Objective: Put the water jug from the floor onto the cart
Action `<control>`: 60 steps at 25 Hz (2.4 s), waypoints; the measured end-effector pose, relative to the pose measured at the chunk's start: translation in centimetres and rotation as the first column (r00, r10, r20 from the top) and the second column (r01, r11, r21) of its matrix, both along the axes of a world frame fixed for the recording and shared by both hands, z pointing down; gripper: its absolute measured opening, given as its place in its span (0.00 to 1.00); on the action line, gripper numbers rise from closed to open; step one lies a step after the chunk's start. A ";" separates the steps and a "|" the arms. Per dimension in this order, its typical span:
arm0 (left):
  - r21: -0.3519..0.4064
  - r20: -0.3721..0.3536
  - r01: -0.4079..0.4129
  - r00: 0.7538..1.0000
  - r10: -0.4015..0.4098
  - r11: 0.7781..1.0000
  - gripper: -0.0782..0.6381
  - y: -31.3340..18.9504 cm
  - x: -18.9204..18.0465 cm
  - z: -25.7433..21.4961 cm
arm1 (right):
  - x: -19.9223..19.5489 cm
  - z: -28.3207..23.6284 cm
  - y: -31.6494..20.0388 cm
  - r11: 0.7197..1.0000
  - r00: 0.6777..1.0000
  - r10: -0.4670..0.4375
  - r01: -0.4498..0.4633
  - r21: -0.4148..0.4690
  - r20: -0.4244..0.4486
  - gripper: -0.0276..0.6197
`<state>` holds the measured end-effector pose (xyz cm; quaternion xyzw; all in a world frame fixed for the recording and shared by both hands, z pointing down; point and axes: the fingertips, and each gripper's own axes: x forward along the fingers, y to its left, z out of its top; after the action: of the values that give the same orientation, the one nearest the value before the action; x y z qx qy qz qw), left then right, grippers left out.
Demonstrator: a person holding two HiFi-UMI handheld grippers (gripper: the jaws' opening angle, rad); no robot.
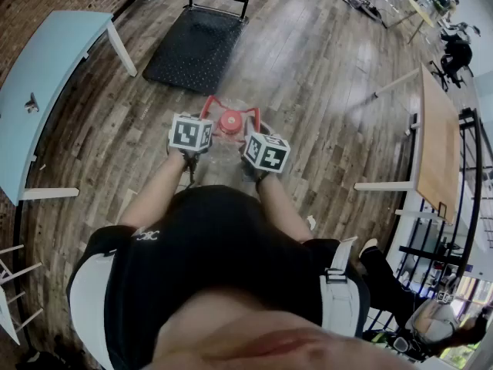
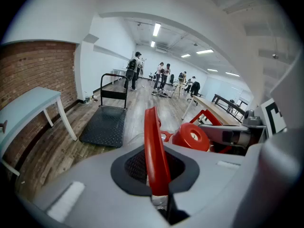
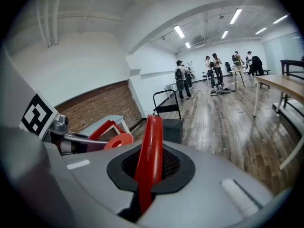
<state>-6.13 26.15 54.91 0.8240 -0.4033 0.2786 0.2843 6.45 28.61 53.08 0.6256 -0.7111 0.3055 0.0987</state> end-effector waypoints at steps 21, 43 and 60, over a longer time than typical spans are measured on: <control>0.001 -0.037 0.010 0.999 -0.010 1.000 0.13 -1.0 -2.6 0.6 | -2.7 0.2 -1.1 1.000 1.000 0.003 -0.003 0.007 0.008 0.08; -0.022 0.014 0.063 0.998 -0.062 0.998 0.13 -6.2 -6.4 2.8 | -6.3 2.4 -7.3 0.997 0.997 -0.069 0.069 -0.016 0.030 0.08; -0.030 0.048 0.132 0.990 -0.130 0.991 0.13 -19.1 -2.8 2.1 | -2.8 1.9 -21.0 0.991 0.990 -0.133 0.134 -0.024 0.048 0.08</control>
<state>-8.94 7.09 57.04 0.7843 -0.4584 0.2847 0.3060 3.69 7.61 54.98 0.5679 -0.7492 0.3221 0.1111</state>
